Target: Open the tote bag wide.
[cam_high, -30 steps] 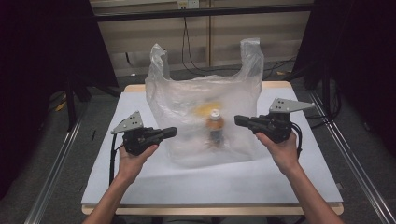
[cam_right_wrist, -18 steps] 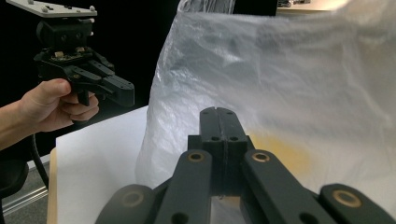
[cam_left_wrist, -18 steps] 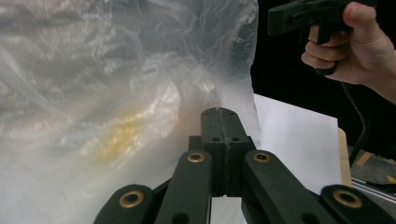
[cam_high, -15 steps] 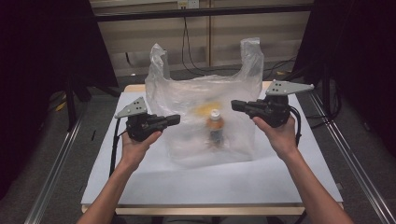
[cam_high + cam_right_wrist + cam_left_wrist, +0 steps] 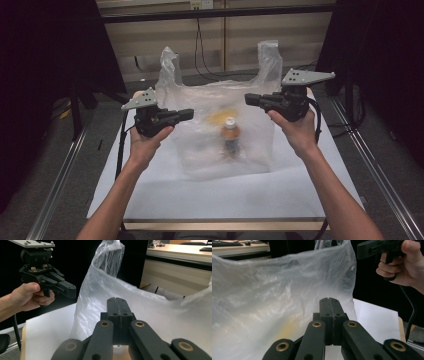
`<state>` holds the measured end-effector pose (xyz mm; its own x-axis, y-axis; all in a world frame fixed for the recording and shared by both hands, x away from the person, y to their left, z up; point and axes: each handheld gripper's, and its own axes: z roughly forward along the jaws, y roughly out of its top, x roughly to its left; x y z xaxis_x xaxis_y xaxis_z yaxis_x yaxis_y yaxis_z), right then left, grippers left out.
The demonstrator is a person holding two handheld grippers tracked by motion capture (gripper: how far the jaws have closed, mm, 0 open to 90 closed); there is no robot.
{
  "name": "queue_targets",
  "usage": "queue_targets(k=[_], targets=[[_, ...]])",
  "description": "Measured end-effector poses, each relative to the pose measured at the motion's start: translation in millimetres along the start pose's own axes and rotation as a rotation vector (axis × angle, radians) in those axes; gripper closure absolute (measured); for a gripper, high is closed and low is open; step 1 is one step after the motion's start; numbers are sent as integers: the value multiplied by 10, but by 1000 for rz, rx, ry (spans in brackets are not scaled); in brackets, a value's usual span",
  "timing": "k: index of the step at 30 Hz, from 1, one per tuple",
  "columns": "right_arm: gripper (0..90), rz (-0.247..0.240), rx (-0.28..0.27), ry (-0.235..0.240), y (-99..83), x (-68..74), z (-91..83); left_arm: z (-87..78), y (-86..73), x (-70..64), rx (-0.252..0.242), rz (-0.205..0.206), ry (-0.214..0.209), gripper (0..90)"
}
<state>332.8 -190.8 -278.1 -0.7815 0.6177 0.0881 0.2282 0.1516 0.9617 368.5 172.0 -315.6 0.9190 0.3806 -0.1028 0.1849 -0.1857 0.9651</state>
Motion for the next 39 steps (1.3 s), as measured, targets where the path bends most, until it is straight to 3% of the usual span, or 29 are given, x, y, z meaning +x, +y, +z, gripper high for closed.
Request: queue_targets(k=[9,21,24,26,30,31,39], targets=[[900,-15,-6,-9,266,-58,108,82,280,119,-46,-4,0,900],[900,-6,54,-65,435,-218,240,279,701,253,-35,3,1,900],[900,-1,76,-73,452,-254,279,358,747,283,-11,2,9,900],[900,0,102,-91,448,-283,315,451,789,344,65,15,47,900],[900,0,152,-97,425,-304,385,505,782,419,109,-7,68,900],[900,-4,165,-101,418,-302,402,535,749,445,145,-3,76,900],[900,-17,227,-105,340,-268,499,606,611,400,206,18,39,900]])
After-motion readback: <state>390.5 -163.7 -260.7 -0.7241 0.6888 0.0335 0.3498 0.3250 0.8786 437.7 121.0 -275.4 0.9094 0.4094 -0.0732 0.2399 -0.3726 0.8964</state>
